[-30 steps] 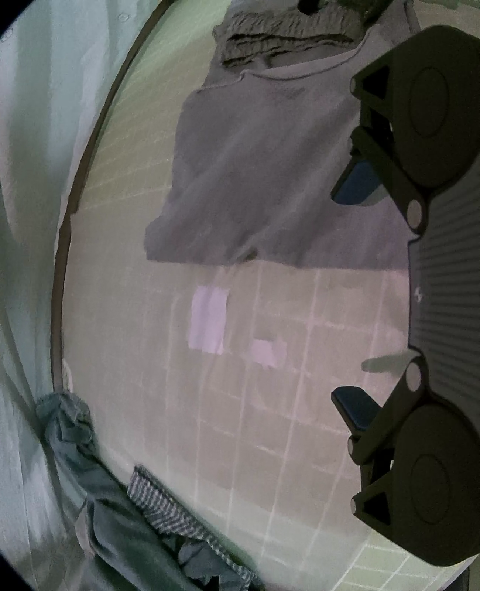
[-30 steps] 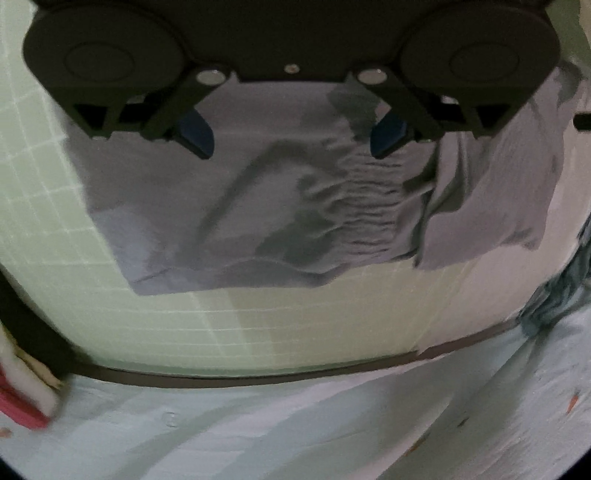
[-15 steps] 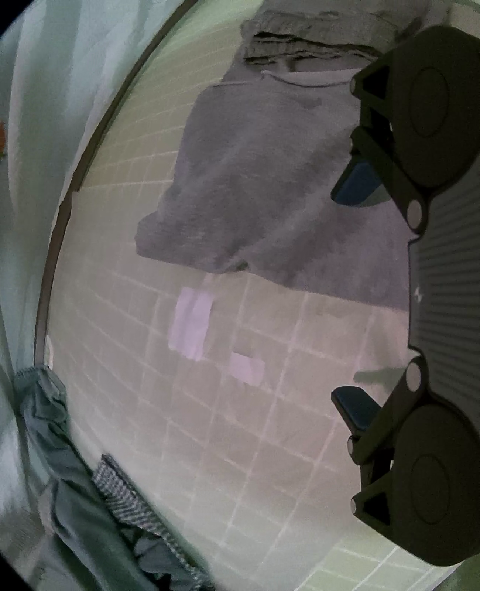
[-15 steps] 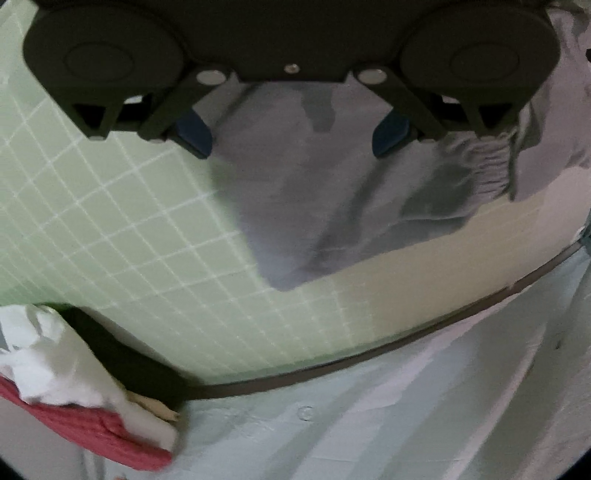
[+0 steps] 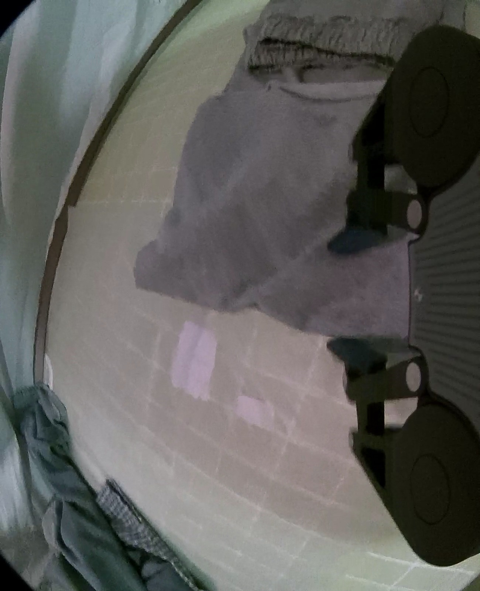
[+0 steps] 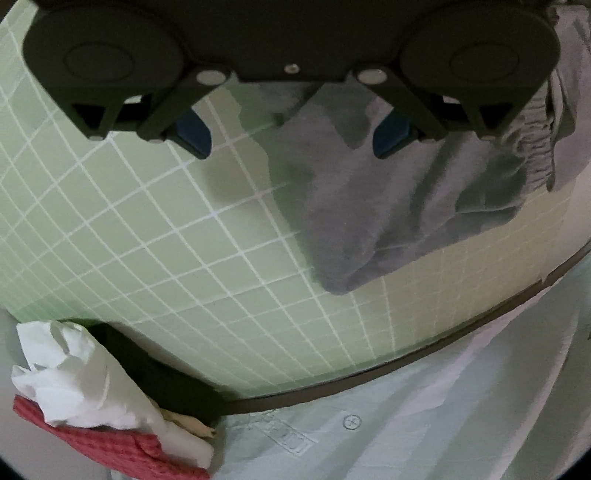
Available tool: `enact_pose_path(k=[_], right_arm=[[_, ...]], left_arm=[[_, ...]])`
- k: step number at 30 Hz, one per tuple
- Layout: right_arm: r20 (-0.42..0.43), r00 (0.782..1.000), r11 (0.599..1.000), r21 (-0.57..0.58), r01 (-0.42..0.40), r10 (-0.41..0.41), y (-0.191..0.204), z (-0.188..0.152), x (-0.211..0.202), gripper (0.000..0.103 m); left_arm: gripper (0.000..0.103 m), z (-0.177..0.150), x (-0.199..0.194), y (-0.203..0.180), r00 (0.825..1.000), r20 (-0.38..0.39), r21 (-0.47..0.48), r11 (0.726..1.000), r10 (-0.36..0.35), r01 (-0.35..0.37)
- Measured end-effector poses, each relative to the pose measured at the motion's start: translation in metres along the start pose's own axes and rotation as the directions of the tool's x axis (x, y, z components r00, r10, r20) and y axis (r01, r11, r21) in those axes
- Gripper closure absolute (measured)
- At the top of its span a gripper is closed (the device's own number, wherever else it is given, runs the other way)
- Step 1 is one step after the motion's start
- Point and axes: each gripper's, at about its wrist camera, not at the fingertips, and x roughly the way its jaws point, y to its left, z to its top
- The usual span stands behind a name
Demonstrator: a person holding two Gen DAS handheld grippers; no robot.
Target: Fold clothes
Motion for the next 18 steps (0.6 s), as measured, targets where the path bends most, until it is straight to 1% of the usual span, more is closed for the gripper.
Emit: enact_pose_path(k=[1,2,4,8,12,14,15,18], right_arm=[[-0.001,1.000,1.000,0.005,0.004,-0.004,-0.002,0.000,0.000,0.008],[-0.001,1.000,1.000,0.007,0.008,-0.008,-0.003,0.000,0.001,0.008],[-0.002,1.000,1.000,0.012,0.014,-0.014,-0.007,0.000,0.001,0.008],[-0.008,1.000,1.000,0.021,0.021,-0.021,-0.015,-0.001,0.002,0.008],[-0.014,1.000,1.000,0.028,0.011,-0.011,-0.024,-0.001,0.003,0.007],[-0.014,1.000,1.000,0.024,0.004,-0.004,-0.029,0.000,0.002,0.007],[-0.013,1.000,1.000,0.021,0.002,-0.001,-0.031,0.000,0.002,0.007],[-0.008,1.000,1.000,0.005,-0.014,0.014,-0.039,0.001,0.000,0.007]], left_arm=[[0.079,0.001,0.000,-0.001,1.000,0.000,-0.002,1.000,-0.014,0.014],[0.083,0.001,-0.001,-0.002,1.000,0.002,-0.007,1.000,-0.028,0.028],[0.085,0.001,-0.003,-0.006,0.999,0.015,-0.001,0.999,-0.039,0.039],[0.086,0.005,-0.013,-0.017,0.993,0.052,0.025,0.994,-0.109,0.107],[0.086,0.012,-0.028,-0.040,0.981,0.099,0.072,0.984,-0.169,0.162],[0.086,0.017,-0.036,-0.057,0.969,0.125,0.102,0.974,-0.212,0.200],[0.086,0.018,-0.039,-0.069,0.963,0.126,0.122,0.967,-0.239,0.224],[0.086,0.010,-0.034,-0.107,0.947,0.066,0.184,0.937,-0.313,0.297]])
